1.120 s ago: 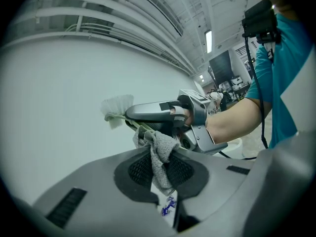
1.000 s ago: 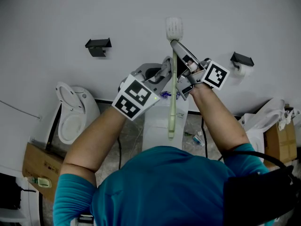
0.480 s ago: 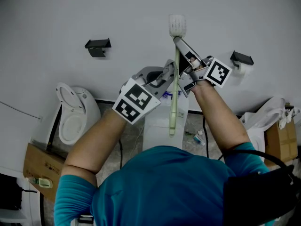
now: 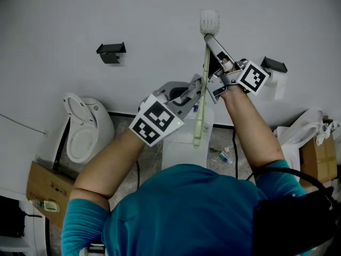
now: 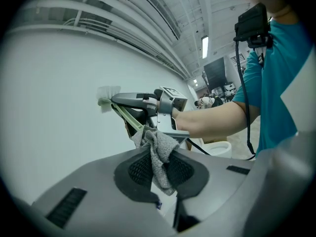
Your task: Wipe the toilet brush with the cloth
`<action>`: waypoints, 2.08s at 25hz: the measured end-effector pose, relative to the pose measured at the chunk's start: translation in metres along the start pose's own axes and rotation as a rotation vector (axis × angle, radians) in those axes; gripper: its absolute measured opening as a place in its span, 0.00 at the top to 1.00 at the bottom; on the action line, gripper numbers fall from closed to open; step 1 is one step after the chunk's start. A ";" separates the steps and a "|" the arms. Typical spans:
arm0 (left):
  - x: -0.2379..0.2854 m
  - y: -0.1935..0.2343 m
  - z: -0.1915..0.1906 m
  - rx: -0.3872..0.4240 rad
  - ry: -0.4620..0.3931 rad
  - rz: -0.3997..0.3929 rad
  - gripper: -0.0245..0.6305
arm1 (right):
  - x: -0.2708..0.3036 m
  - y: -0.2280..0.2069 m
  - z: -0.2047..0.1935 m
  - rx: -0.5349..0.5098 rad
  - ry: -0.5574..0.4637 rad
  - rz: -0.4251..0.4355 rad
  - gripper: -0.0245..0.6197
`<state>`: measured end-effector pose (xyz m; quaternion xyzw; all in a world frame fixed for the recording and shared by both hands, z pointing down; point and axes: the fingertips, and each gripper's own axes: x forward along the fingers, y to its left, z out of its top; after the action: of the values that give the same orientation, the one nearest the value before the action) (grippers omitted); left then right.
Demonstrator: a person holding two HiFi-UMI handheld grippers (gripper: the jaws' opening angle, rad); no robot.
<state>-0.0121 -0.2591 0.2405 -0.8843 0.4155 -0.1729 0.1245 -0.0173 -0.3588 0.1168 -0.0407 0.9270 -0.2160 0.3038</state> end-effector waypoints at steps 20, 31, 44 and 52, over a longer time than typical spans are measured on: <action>-0.019 -0.040 -0.020 -0.049 -0.027 -0.087 0.90 | -0.003 -0.009 0.031 -0.092 -0.083 -0.043 0.86; -0.040 -0.077 -0.020 -0.150 -0.095 -0.208 0.90 | -0.009 -0.004 0.044 -0.117 -0.139 -0.064 0.86; -0.049 -0.027 -0.008 -0.400 -0.220 -0.119 0.90 | -0.031 0.032 0.033 -0.057 -0.084 0.105 0.86; -0.055 0.004 -0.013 -0.496 -0.268 -0.086 0.90 | -0.012 0.046 -0.024 -0.115 0.096 0.103 0.86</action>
<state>-0.0527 -0.2200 0.2401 -0.9196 0.3869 0.0472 -0.0492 -0.0193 -0.3056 0.1213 -0.0001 0.9522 -0.1483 0.2670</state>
